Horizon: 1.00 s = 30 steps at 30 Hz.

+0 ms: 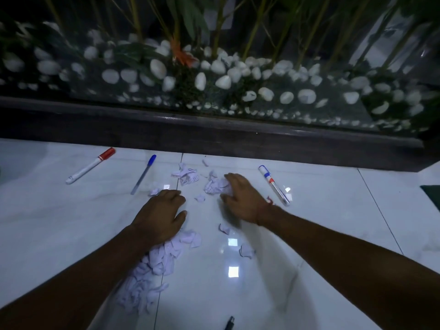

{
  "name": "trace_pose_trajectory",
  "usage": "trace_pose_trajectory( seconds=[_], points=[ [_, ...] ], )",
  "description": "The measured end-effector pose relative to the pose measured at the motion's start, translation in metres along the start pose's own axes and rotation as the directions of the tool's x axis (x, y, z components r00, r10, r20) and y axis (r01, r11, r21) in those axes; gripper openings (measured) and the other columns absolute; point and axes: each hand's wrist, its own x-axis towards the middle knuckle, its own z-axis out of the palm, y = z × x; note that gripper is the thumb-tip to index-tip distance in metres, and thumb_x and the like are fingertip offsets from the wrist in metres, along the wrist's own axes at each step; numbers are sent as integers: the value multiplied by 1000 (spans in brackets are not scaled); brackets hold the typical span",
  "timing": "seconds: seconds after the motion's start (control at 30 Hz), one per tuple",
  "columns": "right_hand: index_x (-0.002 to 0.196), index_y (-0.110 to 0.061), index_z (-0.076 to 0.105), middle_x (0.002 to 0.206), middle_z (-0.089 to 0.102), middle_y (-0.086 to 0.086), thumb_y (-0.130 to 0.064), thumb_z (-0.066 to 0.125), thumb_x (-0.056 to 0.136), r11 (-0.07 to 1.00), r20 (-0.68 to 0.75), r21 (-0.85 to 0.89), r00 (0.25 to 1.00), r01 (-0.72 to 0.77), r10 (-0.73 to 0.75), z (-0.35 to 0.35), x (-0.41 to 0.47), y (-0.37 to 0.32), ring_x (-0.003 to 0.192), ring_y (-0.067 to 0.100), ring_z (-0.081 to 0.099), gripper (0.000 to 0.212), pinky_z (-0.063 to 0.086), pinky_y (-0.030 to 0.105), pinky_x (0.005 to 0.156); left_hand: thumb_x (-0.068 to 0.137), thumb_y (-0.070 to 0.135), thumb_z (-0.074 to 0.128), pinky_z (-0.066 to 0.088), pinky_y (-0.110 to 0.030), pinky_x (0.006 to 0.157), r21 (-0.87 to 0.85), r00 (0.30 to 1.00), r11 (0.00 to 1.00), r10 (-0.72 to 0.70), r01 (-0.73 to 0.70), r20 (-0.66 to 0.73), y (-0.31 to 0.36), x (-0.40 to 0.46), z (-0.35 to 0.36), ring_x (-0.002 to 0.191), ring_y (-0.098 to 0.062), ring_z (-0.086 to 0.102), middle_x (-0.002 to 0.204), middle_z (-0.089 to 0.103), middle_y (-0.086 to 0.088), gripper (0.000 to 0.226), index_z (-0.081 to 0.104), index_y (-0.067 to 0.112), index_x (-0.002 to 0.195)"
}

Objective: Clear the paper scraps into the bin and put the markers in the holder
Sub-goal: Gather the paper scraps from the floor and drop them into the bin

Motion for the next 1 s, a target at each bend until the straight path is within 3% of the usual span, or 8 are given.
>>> trace_pose_trajectory(
  seconds=[0.1, 0.27, 0.37, 0.5, 0.6, 0.77, 0.9, 1.0],
  points=[
    [141, 7, 37, 146, 38, 29, -31, 49, 93, 978, 0, -62, 980, 197, -198, 32, -22, -9, 139, 41, 32, 63, 22, 42, 118, 82, 41, 36, 51, -36, 78, -21, 1000, 1000, -14, 13, -22, 0, -4, -3, 95, -28, 60, 102, 66, -6, 43, 64, 12, 97],
    [135, 6, 45, 140, 46, 25, -24, 50, 93, 911, -16, 34, 911, 412, -411, 49, -45, -33, 134, 33, 40, 53, 26, 33, 117, 81, 41, 33, 52, -39, 71, 9, 995, 997, -80, 81, -51, -7, -14, -11, 87, -27, 60, 97, 65, -5, 47, 65, 13, 101],
    [134, 5, 46, 138, 48, 25, -26, 52, 90, 952, -139, -8, 943, 306, -304, 31, 4, -31, 130, 36, 43, 54, 34, 43, 111, 80, 42, 31, 52, -42, 71, 1, 992, 993, -117, 117, -51, -12, -20, -13, 88, -28, 61, 98, 66, -6, 50, 65, 13, 102],
    [148, -7, 30, 155, 29, 16, -39, 51, 94, 995, -121, 6, 988, 99, -97, 17, 62, -22, 144, 30, 25, 66, 19, 36, 119, 81, 36, 40, 53, -39, 71, 65, 976, 976, -201, 206, -79, -17, -24, -19, 87, -28, 62, 98, 66, -7, 40, 67, 12, 98],
    [148, -6, 29, 157, 27, 14, -43, 46, 94, 990, -33, 8, 990, 139, -138, 37, 51, -35, 146, 28, 21, 68, 16, 38, 121, 81, 35, 38, 53, -40, 68, 67, 967, 969, -231, 238, -103, -26, -27, -21, 85, -28, 61, 97, 65, -7, 39, 66, 11, 95],
    [137, 1, 43, 141, 47, 18, -29, 54, 92, 908, 77, 126, 909, 399, -410, 53, 4, -69, 132, 26, 40, 55, 17, 14, 114, 81, 36, 34, 49, -34, 59, 38, 974, 979, -195, 200, -112, -35, -37, -19, 71, -26, 57, 78, 58, -7, 35, 59, 12, 78],
    [138, -1, 43, 142, 45, 18, -28, 56, 90, 956, -126, 117, 959, 267, -253, 36, 54, -73, 132, 30, 41, 56, 20, 21, 111, 82, 35, 34, 49, -33, 60, 29, 969, 977, -204, 210, -137, -44, -46, -21, 69, -25, 56, 74, 58, -6, 35, 58, 12, 73],
    [147, -10, 32, 156, 30, 10, -36, 55, 94, 981, -76, 87, 983, 172, -166, 34, 90, -70, 143, 25, 27, 63, 14, 24, 114, 82, 34, 35, 47, -34, 61, 41, 961, 969, -237, 245, -144, -50, -51, -27, 70, -25, 56, 74, 57, -5, 33, 57, 13, 71]
  ],
)
